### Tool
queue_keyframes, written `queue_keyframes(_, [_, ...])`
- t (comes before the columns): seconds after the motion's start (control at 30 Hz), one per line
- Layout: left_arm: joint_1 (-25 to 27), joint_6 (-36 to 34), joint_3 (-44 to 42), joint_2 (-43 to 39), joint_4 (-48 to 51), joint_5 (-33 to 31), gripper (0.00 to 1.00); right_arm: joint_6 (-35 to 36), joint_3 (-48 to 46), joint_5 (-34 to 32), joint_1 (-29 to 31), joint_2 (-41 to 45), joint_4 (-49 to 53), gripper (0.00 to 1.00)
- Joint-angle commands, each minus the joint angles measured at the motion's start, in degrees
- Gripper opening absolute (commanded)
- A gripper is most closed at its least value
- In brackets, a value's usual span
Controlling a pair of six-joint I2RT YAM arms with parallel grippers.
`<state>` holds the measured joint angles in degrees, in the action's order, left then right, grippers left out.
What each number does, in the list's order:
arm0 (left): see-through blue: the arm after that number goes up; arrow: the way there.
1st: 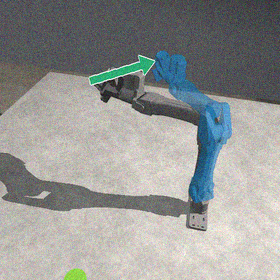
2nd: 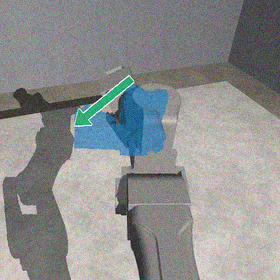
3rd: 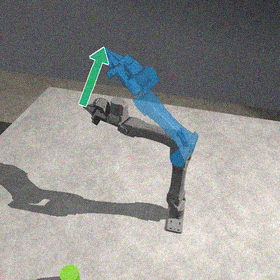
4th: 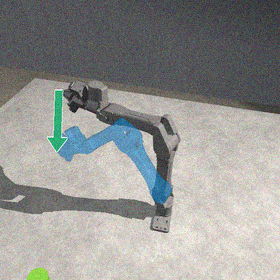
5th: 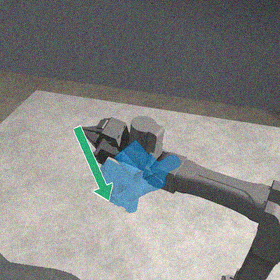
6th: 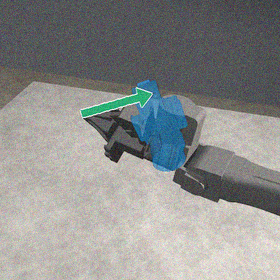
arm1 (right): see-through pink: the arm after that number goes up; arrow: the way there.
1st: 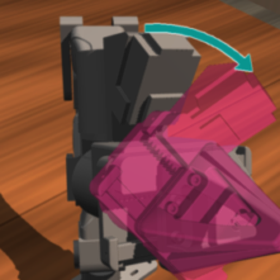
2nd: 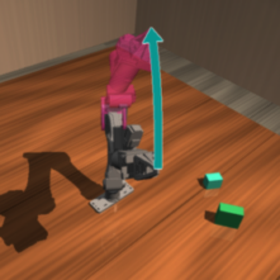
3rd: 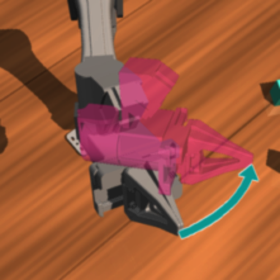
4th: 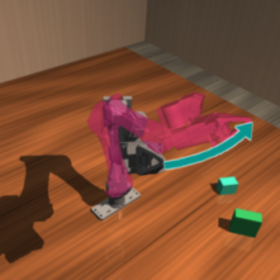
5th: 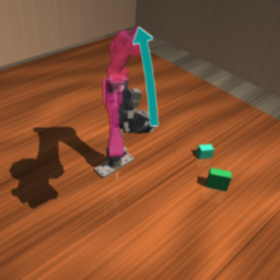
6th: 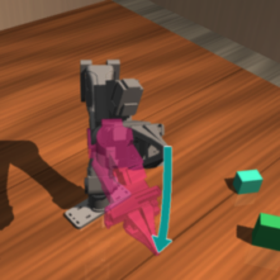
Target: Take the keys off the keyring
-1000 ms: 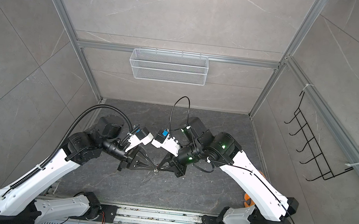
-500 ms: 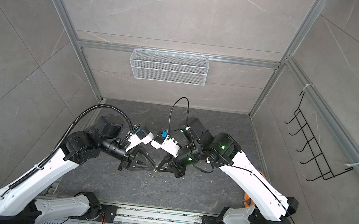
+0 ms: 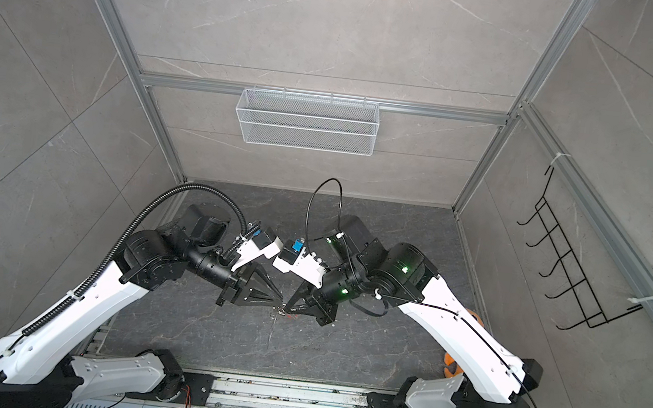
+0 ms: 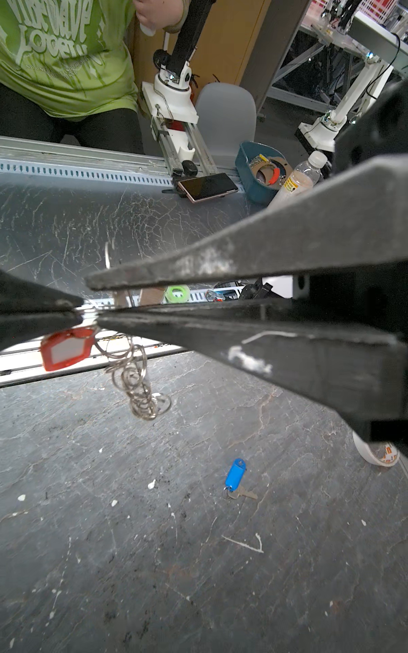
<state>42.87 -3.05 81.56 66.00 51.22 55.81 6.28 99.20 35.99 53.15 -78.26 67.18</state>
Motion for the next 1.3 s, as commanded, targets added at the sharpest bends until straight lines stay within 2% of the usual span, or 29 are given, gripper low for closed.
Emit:
queue_keyframes(0.0, [0.01, -1.57, 1.40, -0.25, 0.98, 2.02, 0.14, 1.62, -0.18, -0.82, 0.41, 1.09, -2.04, 0.00])
queue_keyframes(0.13, [-0.01, -1.52, 1.15, -0.18, 1.11, 1.59, 0.14, 1.14, -0.07, -1.21, 0.44, 1.09, -2.78, 0.00])
queue_keyframes(0.37, [-0.03, -0.49, 0.79, -1.06, 0.10, -3.32, 0.23, 0.73, 0.03, -1.31, 0.40, 1.45, -3.72, 0.00])
queue_keyframes(0.57, [-0.05, 0.41, -0.16, -1.45, -1.50, -2.77, 0.23, -1.23, -2.52, -2.57, 0.39, 3.38, -8.38, 0.00])
queue_keyframes(1.13, [0.00, 0.19, -0.55, -1.85, -2.19, -2.22, 0.00, -3.90, -5.87, -3.04, 0.41, 4.90, -14.09, 0.00])
queue_keyframes(1.27, [-0.03, 0.41, -1.26, -2.12, -3.25, -1.92, 0.00, -4.16, -5.89, -3.40, 0.54, 4.79, -14.39, 0.00])
